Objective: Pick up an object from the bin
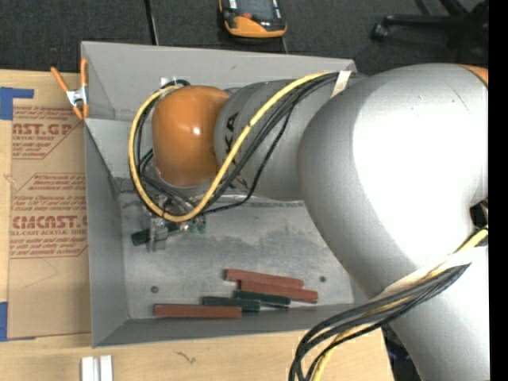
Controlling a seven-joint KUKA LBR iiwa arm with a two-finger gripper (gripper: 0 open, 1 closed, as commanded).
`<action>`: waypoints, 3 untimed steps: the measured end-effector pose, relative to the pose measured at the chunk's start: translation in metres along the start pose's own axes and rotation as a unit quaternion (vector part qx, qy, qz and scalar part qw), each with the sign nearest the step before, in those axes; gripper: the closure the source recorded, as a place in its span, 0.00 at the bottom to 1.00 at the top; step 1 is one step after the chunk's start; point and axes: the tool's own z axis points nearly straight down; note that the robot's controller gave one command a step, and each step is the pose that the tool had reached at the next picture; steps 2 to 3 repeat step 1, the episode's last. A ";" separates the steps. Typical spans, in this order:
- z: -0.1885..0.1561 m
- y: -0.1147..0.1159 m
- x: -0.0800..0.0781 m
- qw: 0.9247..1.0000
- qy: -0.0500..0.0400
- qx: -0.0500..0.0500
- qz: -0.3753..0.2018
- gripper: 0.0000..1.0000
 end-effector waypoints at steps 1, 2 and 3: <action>-0.013 0.000 0.000 1.000 0.000 0.000 0.000 1.00; -0.013 0.000 0.000 1.000 0.000 0.000 0.000 1.00; -0.013 0.000 0.000 1.000 0.000 0.000 0.000 1.00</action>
Offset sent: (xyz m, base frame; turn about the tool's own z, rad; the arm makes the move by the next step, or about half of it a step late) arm 0.0000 0.0000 0.0038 0.0000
